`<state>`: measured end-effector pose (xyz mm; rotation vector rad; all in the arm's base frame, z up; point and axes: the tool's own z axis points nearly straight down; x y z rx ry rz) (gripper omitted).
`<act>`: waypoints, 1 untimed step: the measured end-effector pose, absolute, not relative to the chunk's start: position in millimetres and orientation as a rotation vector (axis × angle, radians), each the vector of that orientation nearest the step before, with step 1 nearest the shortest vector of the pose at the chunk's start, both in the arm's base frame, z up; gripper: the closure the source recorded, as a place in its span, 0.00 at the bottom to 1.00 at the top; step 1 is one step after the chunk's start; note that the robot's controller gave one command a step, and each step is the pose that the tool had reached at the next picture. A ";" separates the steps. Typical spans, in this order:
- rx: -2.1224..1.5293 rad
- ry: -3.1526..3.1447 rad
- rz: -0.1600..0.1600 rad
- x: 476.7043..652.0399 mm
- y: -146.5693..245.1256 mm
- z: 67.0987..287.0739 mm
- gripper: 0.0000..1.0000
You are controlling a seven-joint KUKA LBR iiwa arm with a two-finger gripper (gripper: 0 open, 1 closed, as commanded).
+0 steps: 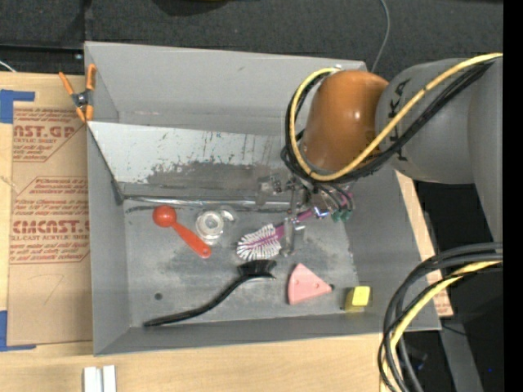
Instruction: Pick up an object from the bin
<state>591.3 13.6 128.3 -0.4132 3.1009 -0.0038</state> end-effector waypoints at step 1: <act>-0.331 3.120 0.003 575.1 8.0 64.3 0.00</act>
Offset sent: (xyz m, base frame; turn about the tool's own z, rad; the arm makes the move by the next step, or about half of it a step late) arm -0.0160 0.0014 -0.0583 -0.1800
